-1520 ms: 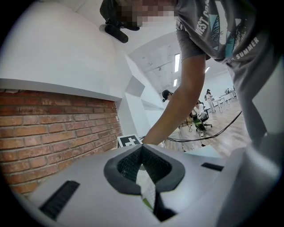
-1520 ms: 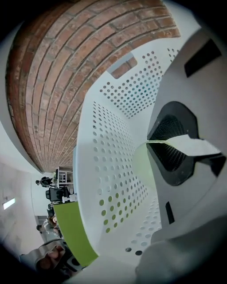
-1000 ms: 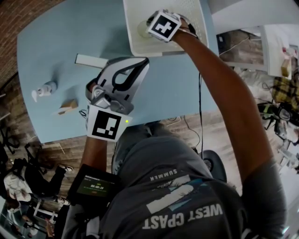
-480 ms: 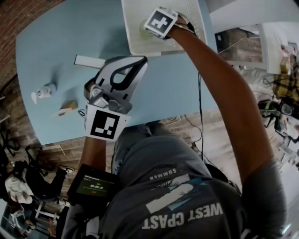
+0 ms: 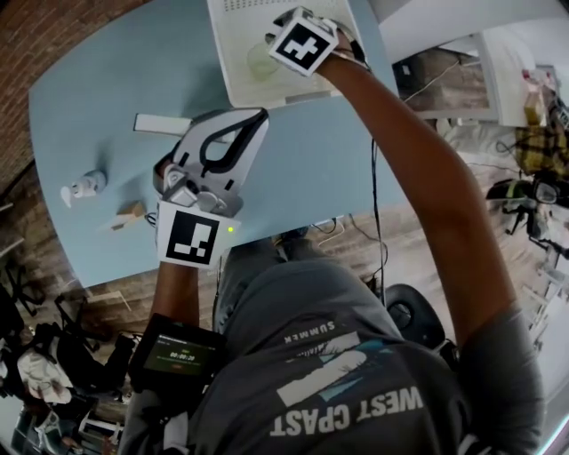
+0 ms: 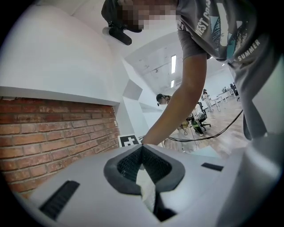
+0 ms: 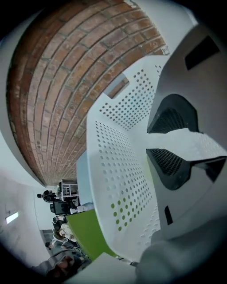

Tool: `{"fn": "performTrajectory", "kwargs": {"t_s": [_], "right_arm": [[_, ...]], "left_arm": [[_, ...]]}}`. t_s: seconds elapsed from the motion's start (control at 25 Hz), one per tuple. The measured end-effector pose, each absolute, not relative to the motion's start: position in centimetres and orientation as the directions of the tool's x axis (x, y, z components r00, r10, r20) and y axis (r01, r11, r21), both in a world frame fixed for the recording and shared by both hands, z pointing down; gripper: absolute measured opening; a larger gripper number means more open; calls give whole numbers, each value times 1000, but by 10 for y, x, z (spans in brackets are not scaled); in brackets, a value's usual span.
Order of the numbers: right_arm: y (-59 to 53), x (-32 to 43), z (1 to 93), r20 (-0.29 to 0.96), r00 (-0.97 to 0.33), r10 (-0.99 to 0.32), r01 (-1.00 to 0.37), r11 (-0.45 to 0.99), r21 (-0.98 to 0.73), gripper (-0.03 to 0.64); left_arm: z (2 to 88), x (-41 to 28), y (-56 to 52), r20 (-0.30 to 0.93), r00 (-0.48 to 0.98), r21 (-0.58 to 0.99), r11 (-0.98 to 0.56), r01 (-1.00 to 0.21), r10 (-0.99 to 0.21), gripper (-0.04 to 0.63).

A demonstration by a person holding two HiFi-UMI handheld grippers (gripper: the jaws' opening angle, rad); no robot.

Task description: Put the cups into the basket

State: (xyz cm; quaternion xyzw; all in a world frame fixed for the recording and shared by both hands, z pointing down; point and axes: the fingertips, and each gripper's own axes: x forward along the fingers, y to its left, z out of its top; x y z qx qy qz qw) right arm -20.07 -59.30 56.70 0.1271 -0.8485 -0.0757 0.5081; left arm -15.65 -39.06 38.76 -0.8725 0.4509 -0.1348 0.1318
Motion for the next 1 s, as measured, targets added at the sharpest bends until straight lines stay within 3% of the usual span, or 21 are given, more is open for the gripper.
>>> {"fn": "performTrajectory", "kwargs": {"t_s": [0.24,0.4,0.8,1.0], "right_arm": [[-581,-193,495,709,-590,-387,-174,918,357,102],[-558,-179,446,606,-672,-426,-216,895,391,14],[-461,-100,318,286,-857,-428,-311,874,373,14],[-401,-47,275,210,-885,-415,-287,842,457,14]], "left_arm": [[372,-143,-381,108,566,-388,-559,-733,-817,-2],[364,-128,-370,110,576,-412,-564,-715,-810,-2],[323,-78,-350,78,618,-446,-582,-680,-783,-2],[306,-48,-336,74,646,-485,-594,-642,-760,-2]]}}
